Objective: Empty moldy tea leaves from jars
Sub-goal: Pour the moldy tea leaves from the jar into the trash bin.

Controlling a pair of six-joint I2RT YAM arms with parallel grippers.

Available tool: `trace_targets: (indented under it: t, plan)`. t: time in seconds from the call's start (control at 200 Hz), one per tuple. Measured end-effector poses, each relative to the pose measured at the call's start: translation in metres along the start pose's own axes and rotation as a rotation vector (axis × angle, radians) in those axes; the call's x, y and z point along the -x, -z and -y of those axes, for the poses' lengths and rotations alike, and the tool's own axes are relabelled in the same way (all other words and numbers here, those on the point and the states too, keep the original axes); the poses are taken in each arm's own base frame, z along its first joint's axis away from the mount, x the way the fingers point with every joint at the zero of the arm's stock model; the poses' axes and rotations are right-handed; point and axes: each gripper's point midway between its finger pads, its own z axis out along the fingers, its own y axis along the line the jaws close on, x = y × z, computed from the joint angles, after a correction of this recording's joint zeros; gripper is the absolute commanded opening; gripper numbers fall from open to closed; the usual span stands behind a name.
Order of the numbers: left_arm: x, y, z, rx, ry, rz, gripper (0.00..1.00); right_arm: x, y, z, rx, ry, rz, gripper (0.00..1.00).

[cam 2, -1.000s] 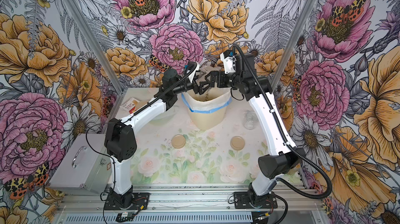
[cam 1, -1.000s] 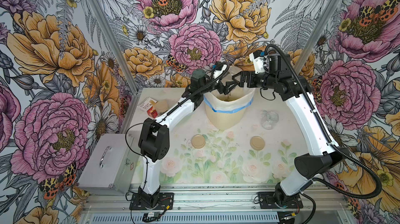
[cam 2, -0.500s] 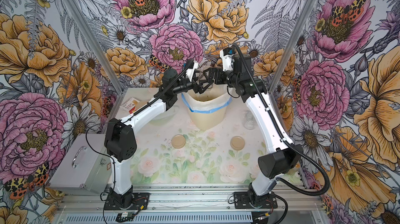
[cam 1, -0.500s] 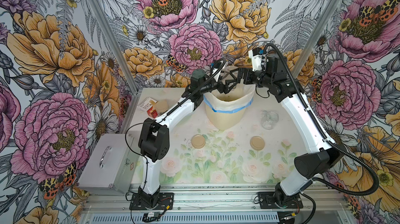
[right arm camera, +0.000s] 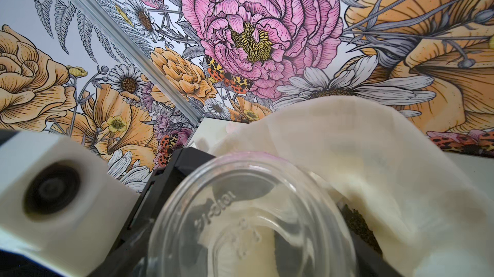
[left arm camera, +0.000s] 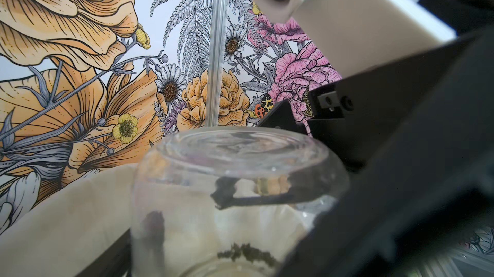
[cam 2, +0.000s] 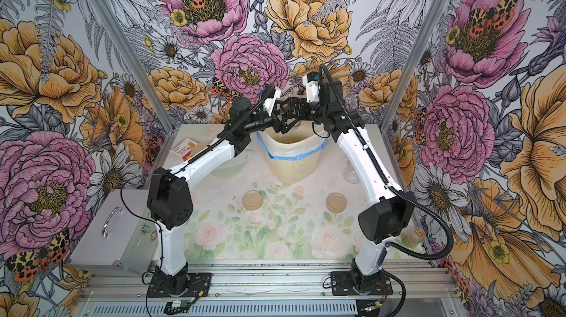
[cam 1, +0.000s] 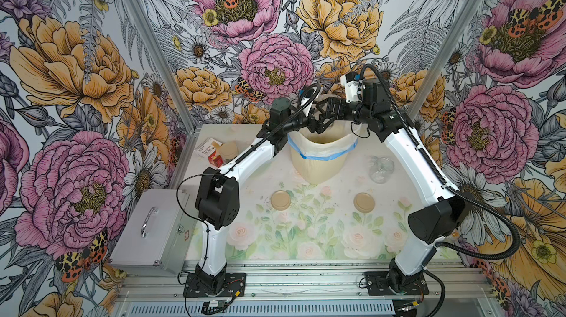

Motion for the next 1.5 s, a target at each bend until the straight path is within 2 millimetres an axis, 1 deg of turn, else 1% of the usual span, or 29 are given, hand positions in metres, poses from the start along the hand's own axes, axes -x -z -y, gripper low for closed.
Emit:
trace_targets:
  t: [0.065,0.115,0.14,0.19,0.25,0.315,0.375,0.395,0.445,0.47,0.565,0.626,0.671,0.721,0.761,0.831,0.956,1.016,1.081,1.171,1.251,1.326,1.376,1.431,1.501]
  plan:
    - [-0.001,0.0,0.001,-0.001,-0.012,-0.01,0.62,0.001,-0.002,0.0,0.0,-0.003,0.001,0.92]
    - [-0.002,0.0,0.002,-0.001,-0.02,-0.016,0.62,0.001,-0.004,0.002,-0.003,-0.009,-0.001,0.82]
    - [-0.004,0.001,0.002,0.002,-0.021,-0.021,0.62,0.001,-0.005,0.002,-0.001,-0.004,-0.003,0.79]
    - [-0.006,0.001,0.001,0.004,-0.016,-0.03,0.62,0.0,-0.007,0.003,-0.003,-0.007,-0.007,0.75]
    - [-0.008,0.002,-0.001,0.008,-0.014,-0.039,0.62,-0.001,-0.01,0.003,0.001,-0.009,-0.015,0.68]
    - [-0.01,0.003,-0.002,0.011,-0.007,-0.048,0.63,-0.003,-0.012,0.004,0.002,-0.01,-0.02,0.64]
    - [-0.011,0.003,-0.003,0.013,-0.003,-0.053,0.7,-0.003,-0.013,0.005,0.001,-0.012,-0.023,0.63]
    - [-0.011,0.003,-0.003,0.013,-0.003,-0.054,0.75,-0.004,-0.013,0.005,0.0,-0.012,-0.024,0.63]
    - [-0.011,0.003,-0.003,0.014,-0.002,-0.054,0.93,-0.004,-0.012,0.005,-0.002,-0.012,-0.024,0.62]
    - [-0.011,0.003,-0.003,0.014,-0.003,-0.054,0.98,-0.003,-0.012,0.005,-0.003,-0.011,-0.024,0.62]
    - [-0.008,0.002,0.0,0.019,-0.017,-0.048,0.99,-0.004,-0.012,0.007,-0.025,-0.013,-0.023,0.63]
    - [-0.005,0.003,0.0,0.027,-0.024,-0.044,0.99,0.0,-0.01,0.008,-0.041,-0.011,-0.014,0.63]
    - [-0.001,0.006,0.001,0.035,-0.026,-0.039,0.99,0.004,-0.008,0.008,-0.049,-0.01,-0.005,0.63]
    - [0.002,0.014,0.0,0.053,-0.024,-0.033,0.99,0.008,-0.006,0.008,-0.059,-0.013,0.006,0.63]
    - [0.005,0.026,0.001,0.068,-0.013,-0.03,0.99,0.011,-0.004,0.006,-0.063,-0.011,0.015,0.63]
    - [0.014,0.054,0.004,0.099,0.008,-0.01,0.99,0.015,-0.002,0.008,-0.085,-0.009,0.034,0.63]
    - [0.051,0.118,0.008,0.191,0.006,0.081,0.99,0.02,0.0,0.019,-0.152,0.012,0.059,0.63]
    - [0.064,0.151,0.015,0.239,-0.003,0.126,0.99,0.022,0.0,0.024,-0.194,0.041,0.069,0.63]
    - [0.068,0.183,0.031,0.276,-0.013,0.164,0.99,0.024,0.001,0.029,-0.252,0.094,0.081,0.63]
    - [0.06,0.22,0.057,0.308,-0.01,0.191,0.99,0.022,-0.001,0.026,-0.334,0.21,0.084,0.63]
    - [0.045,0.248,0.069,0.348,-0.001,0.199,0.99,0.015,-0.009,0.014,-0.399,0.352,0.07,0.63]
    - [0.028,0.272,0.07,0.408,0.025,0.197,0.99,0.006,-0.025,0.003,-0.455,0.486,0.052,0.63]
    - [0.019,0.286,0.069,0.448,0.041,0.196,0.99,-0.001,-0.036,0.0,-0.494,0.563,0.034,0.63]
    - [0.011,0.298,0.066,0.484,0.062,0.193,0.99,-0.014,-0.052,-0.003,-0.533,0.654,-0.003,0.63]
    - [0.006,0.308,0.065,0.513,0.078,0.19,0.99,-0.027,-0.067,-0.002,-0.579,0.744,-0.042,0.63]
